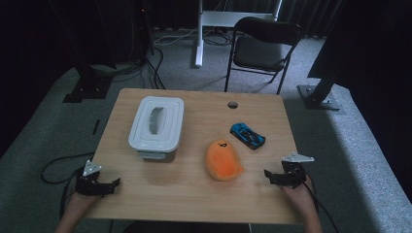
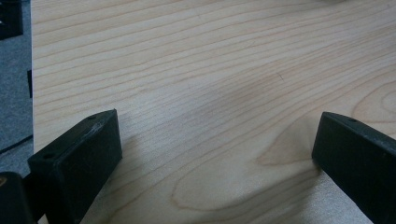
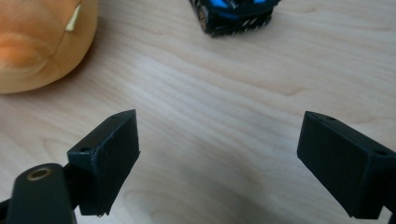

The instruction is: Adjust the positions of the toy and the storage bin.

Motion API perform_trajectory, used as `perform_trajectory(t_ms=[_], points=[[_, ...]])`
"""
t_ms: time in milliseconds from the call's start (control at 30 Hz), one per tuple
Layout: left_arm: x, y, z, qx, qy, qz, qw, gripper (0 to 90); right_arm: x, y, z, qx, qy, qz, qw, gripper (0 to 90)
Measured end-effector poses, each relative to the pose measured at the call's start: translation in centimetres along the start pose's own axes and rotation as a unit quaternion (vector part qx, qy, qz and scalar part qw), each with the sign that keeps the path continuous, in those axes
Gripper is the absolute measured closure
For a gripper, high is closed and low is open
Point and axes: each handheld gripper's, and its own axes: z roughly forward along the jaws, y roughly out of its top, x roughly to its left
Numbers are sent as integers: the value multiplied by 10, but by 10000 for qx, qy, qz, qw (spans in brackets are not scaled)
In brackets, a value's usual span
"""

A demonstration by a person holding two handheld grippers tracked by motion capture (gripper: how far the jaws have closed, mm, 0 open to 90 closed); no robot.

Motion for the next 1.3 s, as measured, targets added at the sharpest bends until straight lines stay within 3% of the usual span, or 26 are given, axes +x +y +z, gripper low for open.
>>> perform_trajectory(t_ms=[733,1300], points=[[0,0,0,-2,-3,-6,10000,18,-3,42,17,-190,181,-198,9995,122],[0,0,0,-2,-4,-6,10000,19,-9,75,48,-177,342,-274,9989,122]])
